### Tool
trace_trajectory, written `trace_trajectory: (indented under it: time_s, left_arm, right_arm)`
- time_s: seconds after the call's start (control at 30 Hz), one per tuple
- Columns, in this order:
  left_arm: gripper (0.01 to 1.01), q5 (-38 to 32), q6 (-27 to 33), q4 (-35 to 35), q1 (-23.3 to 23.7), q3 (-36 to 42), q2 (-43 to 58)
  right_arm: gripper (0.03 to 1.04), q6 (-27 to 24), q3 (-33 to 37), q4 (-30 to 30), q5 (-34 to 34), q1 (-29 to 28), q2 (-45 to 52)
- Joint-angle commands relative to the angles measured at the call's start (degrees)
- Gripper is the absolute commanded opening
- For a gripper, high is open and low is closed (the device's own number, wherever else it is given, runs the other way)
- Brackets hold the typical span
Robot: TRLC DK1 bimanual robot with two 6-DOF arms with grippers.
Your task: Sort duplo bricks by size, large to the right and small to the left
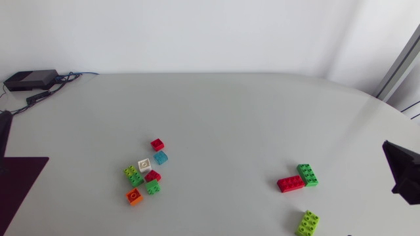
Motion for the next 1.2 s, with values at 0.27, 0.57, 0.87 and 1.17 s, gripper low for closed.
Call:
trace_trajectory:
  time_s: [0.27, 0.57, 0.87, 1.17]
  left_arm:
    - [0.985, 0.1, 1.3, 11.6, -3.9, -11.7, -5.6]
    - [0.985, 0.1, 2.8, 19.5, -5.4, -20.7, -5.7]
    - [0.985, -1.1, 3.4, 30.0, -4.8, -27.6, -5.8]
    - [0.985, -2.6, 5.4, 32.2, -4.8, -32.6, -5.8]
  right_arm:
    - [0.99, -2.7, -8.1, 17.9, -0.2, 2.1, -2.0]
    - [0.99, -4.8, -20.4, 32.9, 0.2, 2.6, -3.2]
    - [0.99, -4.8, -29.3, 40.2, 2.7, 3.3, -7.0]
    - [0.99, -5.7, -35.1, 41.6, 2.8, 4.2, -7.1]
